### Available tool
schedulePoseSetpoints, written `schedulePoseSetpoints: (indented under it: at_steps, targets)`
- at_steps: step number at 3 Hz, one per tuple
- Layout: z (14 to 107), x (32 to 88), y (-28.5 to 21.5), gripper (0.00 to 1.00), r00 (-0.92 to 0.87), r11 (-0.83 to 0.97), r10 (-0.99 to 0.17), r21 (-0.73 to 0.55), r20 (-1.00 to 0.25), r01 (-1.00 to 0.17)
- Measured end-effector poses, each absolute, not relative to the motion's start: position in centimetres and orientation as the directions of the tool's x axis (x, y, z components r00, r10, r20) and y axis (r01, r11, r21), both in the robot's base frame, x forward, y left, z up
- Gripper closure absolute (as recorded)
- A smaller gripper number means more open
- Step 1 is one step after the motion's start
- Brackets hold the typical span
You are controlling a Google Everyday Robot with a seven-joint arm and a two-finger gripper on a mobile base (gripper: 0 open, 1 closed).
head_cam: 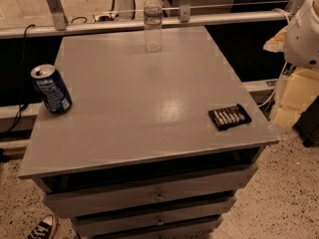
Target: Knock water bottle over
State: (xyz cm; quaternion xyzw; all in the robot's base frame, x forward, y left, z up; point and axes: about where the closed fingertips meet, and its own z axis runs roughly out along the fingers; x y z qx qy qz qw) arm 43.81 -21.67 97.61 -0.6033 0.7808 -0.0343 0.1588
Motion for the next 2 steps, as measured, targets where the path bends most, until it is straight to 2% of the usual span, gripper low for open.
schedulePoseSetpoints:
  at_steps: [2]
  targets:
    - [96.6,45.3,-21.3,0.0,-0.207,0.263,-0.951,-0.248,-0.228,-0.932]
